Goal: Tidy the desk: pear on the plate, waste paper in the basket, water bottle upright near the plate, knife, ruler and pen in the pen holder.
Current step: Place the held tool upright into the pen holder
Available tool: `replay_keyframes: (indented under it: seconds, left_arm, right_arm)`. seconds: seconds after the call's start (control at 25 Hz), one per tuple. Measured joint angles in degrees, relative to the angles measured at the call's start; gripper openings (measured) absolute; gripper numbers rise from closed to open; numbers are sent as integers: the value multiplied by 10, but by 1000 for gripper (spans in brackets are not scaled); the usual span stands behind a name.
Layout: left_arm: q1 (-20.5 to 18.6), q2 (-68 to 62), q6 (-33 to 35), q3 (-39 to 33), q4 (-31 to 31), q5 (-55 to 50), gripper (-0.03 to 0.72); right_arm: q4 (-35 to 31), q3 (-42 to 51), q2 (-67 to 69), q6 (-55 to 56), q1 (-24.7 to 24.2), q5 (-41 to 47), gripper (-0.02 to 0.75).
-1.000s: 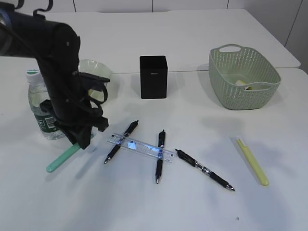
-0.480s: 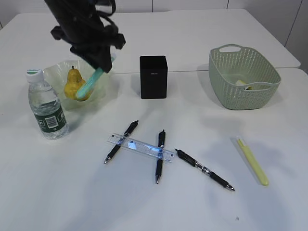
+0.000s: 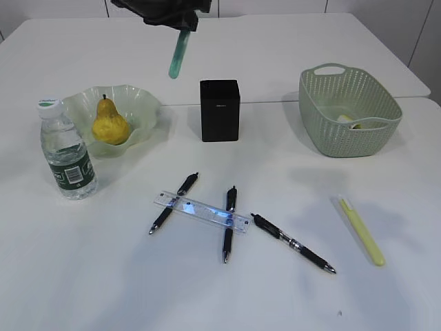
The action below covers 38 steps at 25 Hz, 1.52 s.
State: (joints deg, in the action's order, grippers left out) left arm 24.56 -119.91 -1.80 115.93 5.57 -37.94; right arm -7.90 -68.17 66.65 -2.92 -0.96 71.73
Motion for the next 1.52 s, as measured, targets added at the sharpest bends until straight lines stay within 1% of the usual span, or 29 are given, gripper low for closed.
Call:
replay_keyframes:
  seconds: [0.12, 0.32, 0.52, 0.8, 1.0, 1.52]
  left_arm:
    - [2, -27, 1, 0, 0, 76, 110]
    - [10, -70, 1, 0, 0, 168, 110]
    - [24, -94, 1, 0, 0, 271, 110]
    - [28, -131, 3, 0, 1, 384, 110]
    - [28, -159, 4, 0, 1, 418, 110]
    - [28, -162, 4, 0, 1, 424, 110]
  right_arm:
    - [1, 0, 0, -1, 0, 0, 499]
    - [3, 0, 0, -3, 0, -20, 498]
    - [16, 0, 0, -3, 0, -37, 499]
    - [22, 0, 0, -3, 0, -45, 499]
    - [31, 2, 0, -3, 0, -45, 498]
    - [35, 2, 0, -5, 0, -46, 497]
